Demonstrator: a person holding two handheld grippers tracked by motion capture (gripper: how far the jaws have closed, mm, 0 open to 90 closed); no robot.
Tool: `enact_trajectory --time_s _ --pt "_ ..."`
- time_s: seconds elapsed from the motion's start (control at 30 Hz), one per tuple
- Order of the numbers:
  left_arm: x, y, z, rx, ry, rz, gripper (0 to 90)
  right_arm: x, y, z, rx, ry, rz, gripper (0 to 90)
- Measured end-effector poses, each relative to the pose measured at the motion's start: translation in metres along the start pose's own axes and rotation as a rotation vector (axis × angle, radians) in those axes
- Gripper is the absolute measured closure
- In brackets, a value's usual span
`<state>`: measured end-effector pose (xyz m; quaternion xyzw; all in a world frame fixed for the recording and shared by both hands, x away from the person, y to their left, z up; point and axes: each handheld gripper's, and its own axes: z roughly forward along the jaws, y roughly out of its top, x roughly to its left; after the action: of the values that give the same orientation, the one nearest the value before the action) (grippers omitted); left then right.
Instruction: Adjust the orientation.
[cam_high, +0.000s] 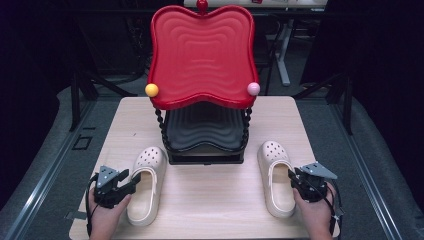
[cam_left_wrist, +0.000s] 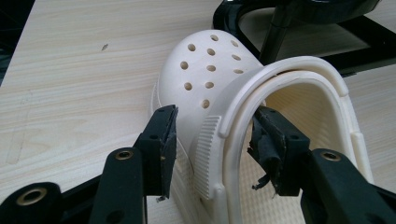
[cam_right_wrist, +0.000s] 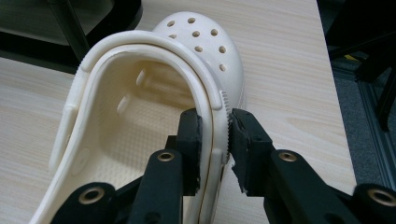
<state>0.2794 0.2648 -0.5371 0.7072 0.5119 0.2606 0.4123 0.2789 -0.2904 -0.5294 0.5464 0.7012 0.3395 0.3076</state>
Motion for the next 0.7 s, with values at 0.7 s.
enact_trajectory --time_s 0.7 --pt "-0.008 0.002 0.002 0.043 0.046 0.032 68.2 0.026 0.003 0.002 -0.001 0.048 -0.011 73.4"
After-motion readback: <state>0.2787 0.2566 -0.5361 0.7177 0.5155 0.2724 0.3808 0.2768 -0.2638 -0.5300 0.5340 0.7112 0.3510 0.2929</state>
